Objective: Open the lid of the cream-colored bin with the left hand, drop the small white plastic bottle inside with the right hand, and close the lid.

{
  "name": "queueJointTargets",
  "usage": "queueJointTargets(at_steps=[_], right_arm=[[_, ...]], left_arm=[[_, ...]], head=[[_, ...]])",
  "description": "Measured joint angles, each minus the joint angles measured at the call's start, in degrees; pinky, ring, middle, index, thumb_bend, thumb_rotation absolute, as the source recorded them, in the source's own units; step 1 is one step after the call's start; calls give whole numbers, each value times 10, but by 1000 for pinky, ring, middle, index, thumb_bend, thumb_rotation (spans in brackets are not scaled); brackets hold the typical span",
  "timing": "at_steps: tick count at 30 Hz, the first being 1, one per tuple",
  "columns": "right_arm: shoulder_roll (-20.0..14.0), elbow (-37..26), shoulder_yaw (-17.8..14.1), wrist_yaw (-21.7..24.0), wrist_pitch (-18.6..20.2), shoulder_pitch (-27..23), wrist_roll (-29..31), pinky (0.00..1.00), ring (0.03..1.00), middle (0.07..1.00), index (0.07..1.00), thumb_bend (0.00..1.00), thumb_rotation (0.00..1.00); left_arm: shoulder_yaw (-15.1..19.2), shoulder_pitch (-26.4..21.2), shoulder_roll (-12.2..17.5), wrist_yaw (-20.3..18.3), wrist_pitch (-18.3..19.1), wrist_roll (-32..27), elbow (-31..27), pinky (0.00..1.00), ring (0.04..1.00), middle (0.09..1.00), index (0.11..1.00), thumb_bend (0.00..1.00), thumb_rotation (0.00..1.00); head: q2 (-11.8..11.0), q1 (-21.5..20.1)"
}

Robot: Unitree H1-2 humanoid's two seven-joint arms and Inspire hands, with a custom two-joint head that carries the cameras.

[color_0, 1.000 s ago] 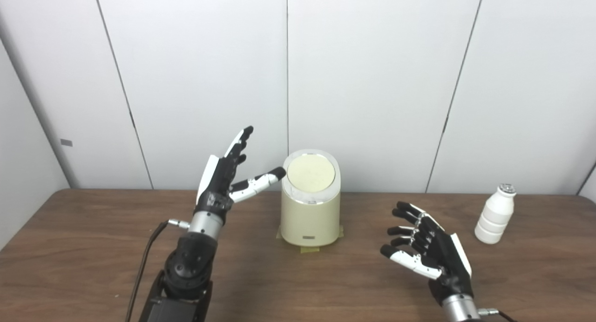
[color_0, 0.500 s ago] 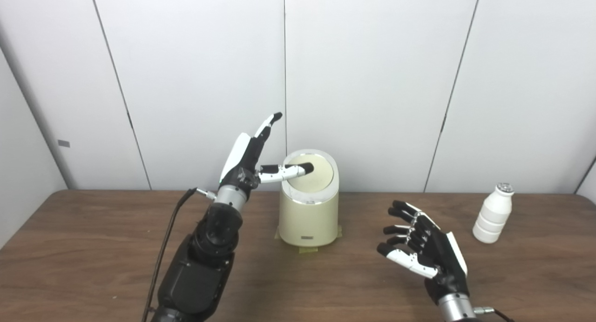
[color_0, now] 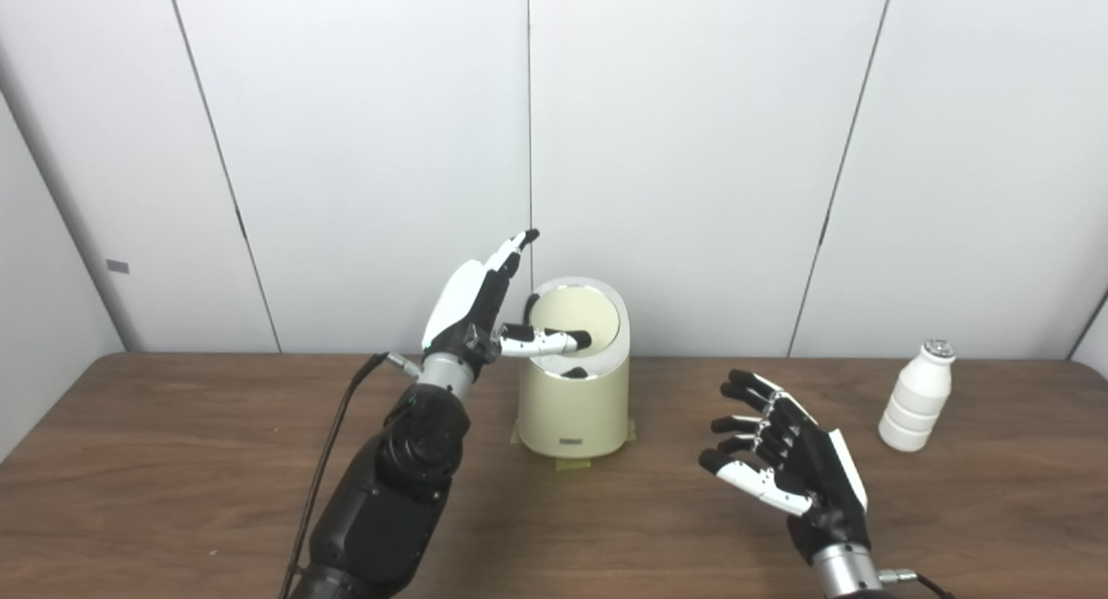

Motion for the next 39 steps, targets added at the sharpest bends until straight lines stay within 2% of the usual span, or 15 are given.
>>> queueJointTargets(at_steps=[7,15,29,31,34,35,39], right_arm=[[1,-4,0,0,1,0,1,491,602,772,774,811,244],[2,-12,0,0,1,-1,2,485,600,767,775,798,237],[2,-11,1,0,1,-1,1,486,600,771,773,808,259],[2,-12,1,0,1,-1,1,481,593,770,770,801,248],[2,-17,2,0,1,-1,1,478,589,771,772,791,235],[3,-18,2,0,1,-1,1,478,587,770,772,790,237],[3,-18,2,0,1,-1,2,479,587,768,771,799,241]], left_arm=[[-2,0,-3,21,-3,18,18,887,1000,1000,1000,824,176],[-5,-5,-7,35,-3,27,33,884,1000,1000,1000,762,162],[-11,-13,-8,44,-7,37,56,831,1000,1000,1000,792,184],[-20,-16,-7,45,-4,47,58,866,1000,1000,1000,807,185],[-50,-23,0,44,12,84,57,895,1000,1000,1000,800,99],[-60,-26,3,44,19,97,57,872,1000,1000,1000,809,68],[-124,-48,34,32,54,186,43,854,1000,1000,1000,826,34]], head=[[1,-3],[2,-5],[4,-7],[4,-8],[4,-8],[5,-8],[5,-9]])
